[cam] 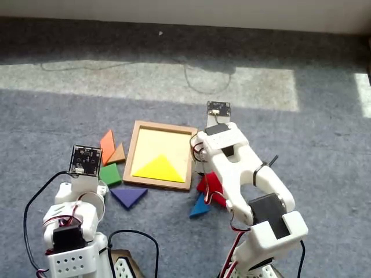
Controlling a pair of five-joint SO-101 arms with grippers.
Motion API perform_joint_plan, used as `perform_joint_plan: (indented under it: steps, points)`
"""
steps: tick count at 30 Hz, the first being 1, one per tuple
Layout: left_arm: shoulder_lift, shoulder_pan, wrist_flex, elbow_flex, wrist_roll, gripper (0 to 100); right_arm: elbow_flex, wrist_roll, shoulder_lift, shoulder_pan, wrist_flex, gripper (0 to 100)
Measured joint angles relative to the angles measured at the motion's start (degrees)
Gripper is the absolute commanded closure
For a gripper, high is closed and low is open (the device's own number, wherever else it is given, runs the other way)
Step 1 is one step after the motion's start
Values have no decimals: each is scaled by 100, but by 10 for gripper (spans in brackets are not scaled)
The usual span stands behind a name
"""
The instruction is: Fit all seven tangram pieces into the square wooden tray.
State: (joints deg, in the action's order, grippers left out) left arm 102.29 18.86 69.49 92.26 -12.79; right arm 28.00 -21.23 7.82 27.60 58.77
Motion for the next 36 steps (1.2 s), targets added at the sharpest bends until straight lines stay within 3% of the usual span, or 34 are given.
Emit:
perform_joint_plan:
  steps: [9,16,22,36]
  points:
    - [0,0,0,0,0,852,26,9,-774,53,466,889]
    - [0,0,0,0,0,852,255,9,-1213,158,765,673]
    - [0,0,0,0,0,852,668,9,-1222,888,774,670]
    - [0,0,0,0,0,852,1275,9,-1257,1336,220,670]
